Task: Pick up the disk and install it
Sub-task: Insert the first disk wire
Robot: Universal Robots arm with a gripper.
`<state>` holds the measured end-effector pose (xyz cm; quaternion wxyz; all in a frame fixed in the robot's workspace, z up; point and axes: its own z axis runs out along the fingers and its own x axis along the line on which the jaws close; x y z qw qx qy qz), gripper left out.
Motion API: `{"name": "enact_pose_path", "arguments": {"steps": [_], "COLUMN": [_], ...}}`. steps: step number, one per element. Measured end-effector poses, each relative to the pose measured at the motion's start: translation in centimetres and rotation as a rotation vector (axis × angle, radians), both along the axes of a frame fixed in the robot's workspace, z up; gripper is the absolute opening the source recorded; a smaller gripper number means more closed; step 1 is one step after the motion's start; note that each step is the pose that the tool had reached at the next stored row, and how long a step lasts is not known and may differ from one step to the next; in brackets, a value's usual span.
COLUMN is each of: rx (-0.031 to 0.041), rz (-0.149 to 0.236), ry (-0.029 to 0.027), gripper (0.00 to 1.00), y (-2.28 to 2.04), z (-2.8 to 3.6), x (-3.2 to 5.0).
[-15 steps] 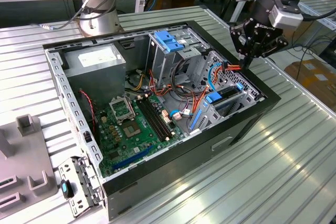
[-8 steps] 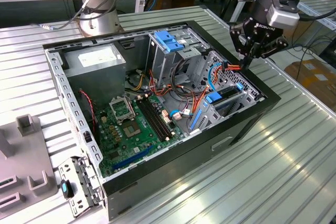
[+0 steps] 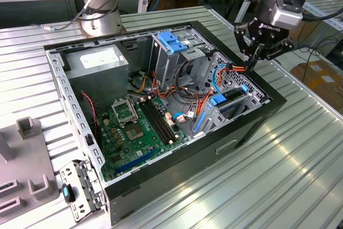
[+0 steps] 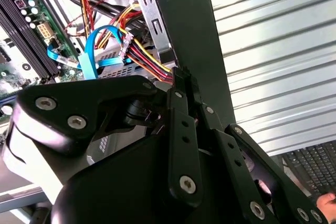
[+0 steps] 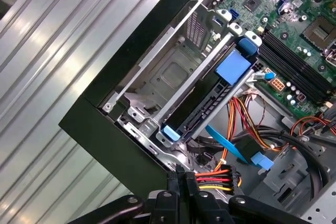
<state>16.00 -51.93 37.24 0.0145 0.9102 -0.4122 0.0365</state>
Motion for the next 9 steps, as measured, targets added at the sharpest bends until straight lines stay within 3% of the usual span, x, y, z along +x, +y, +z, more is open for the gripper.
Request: {"name": "enact_pose_path", "arguments": {"steps": [9], "rx": [-0.0001], "rz": [-0.047], "ry": [0.0], "gripper": [0.17], "y": [0.0], "z": [0.0], "x": [-0.39]}}
